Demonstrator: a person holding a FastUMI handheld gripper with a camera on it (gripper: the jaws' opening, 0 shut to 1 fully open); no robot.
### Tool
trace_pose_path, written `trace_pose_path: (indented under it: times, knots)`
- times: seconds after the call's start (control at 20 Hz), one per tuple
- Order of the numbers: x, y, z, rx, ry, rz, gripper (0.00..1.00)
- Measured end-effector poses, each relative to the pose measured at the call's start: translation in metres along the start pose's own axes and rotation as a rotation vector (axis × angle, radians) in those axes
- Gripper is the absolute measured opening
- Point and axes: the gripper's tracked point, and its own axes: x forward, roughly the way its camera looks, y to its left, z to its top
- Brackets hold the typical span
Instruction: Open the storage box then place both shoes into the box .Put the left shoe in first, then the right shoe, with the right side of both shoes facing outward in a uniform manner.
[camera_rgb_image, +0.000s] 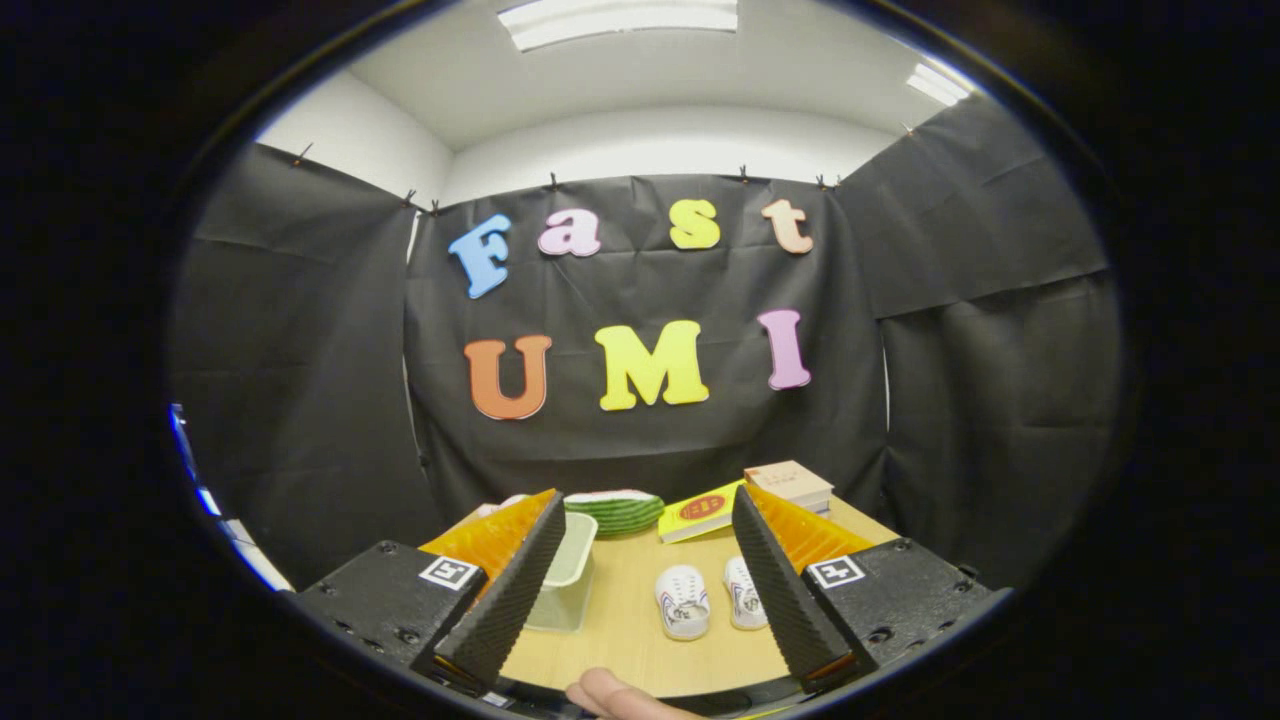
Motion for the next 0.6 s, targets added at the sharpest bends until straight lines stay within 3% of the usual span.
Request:
trace_pose_path:
  times: [0.4, 0.6]
  knots:
    - [0.031, -0.003, -0.014, 0.027, 0.005, 0.045, 1.00]
    - [0.070, 0.018, -0.049, 0.085, 0.099, 0.161, 1.00]
